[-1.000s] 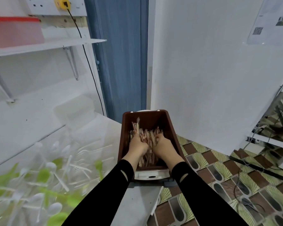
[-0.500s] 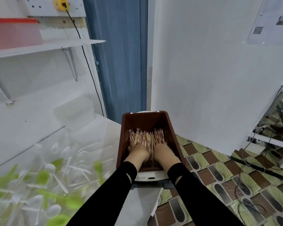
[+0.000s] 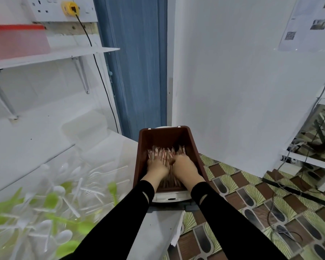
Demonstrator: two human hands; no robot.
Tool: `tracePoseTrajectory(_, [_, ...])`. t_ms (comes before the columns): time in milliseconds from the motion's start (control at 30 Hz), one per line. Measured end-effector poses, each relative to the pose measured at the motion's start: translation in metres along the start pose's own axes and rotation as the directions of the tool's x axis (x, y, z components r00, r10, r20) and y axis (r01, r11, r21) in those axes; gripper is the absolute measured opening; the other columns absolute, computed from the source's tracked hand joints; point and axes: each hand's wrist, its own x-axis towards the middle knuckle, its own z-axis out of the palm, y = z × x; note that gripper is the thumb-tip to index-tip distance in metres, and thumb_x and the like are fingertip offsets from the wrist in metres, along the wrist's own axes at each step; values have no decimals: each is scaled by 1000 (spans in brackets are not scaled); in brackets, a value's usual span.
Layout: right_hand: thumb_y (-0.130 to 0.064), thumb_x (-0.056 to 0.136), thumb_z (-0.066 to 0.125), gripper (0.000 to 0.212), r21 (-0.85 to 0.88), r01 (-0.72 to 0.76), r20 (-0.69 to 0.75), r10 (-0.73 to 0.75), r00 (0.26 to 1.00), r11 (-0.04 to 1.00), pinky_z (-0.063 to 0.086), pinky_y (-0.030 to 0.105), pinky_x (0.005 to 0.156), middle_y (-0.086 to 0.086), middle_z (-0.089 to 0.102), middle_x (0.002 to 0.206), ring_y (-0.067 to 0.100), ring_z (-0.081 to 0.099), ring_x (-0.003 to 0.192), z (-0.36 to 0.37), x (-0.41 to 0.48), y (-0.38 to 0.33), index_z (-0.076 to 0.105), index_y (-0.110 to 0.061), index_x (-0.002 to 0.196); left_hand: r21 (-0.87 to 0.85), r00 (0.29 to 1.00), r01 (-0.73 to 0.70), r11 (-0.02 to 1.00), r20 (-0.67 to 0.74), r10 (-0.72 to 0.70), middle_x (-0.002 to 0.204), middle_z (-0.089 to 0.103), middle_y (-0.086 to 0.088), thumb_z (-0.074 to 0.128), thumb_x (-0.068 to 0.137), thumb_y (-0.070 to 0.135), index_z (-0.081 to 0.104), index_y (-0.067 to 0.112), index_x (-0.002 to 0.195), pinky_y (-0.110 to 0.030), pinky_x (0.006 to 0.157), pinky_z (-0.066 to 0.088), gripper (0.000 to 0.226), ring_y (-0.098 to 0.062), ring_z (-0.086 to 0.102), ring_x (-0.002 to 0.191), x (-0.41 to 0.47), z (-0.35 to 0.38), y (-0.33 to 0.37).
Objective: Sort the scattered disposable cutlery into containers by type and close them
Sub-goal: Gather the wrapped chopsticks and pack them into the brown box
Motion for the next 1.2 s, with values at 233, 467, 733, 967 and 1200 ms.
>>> tracePoseTrajectory(233, [-13,96,50,24,119,411,-285,-366,886,904,50,32,79,-1,57,114,16,59,95,-6,-26,-32,68,-15,112,-307,860,-480,822,-348,373,132,44,11,51,93,3,65,25,105,-1,95,27,29,1,38,124,-52,-60,-14])
tracePoseTrajectory(467, [-5,88,49,29,334,645,-151,-637,756,687,50,32,82,-3,60,105,5,57,88,74,-86,-157,68,-20,105,-374,847,-350,859,-518,119,108,68,14,46,93,-1,67,34,88,-17,89,46,40,-6,62,107,-120,-156,-171])
tracePoseTrajectory(733, [-16,89,47,26,454,718,185,-844,503,527,48,27,75,-11,56,101,-2,51,70,197,-187,-274,69,-26,100,-375,763,-15,927,-603,-232,95,71,16,50,91,-5,68,27,86,-18,69,45,37,6,61,73,-263,-225,-380])
tracePoseTrajectory(967, [-15,94,52,23,422,771,350,-870,346,477,43,27,75,-4,55,103,6,49,74,271,-263,-340,69,-22,108,-438,604,190,879,-653,-456,95,66,8,45,94,0,67,27,89,-11,52,37,36,0,52,57,-362,-245,-486])
tracePoseTrajectory(1200, [-3,92,42,43,404,757,434,-836,336,514,45,26,99,-2,63,123,11,58,115,323,-302,-376,62,-20,126,-405,556,253,879,-683,-475,120,57,2,47,94,2,61,22,110,-21,74,39,29,-9,60,94,-409,-252,-541])
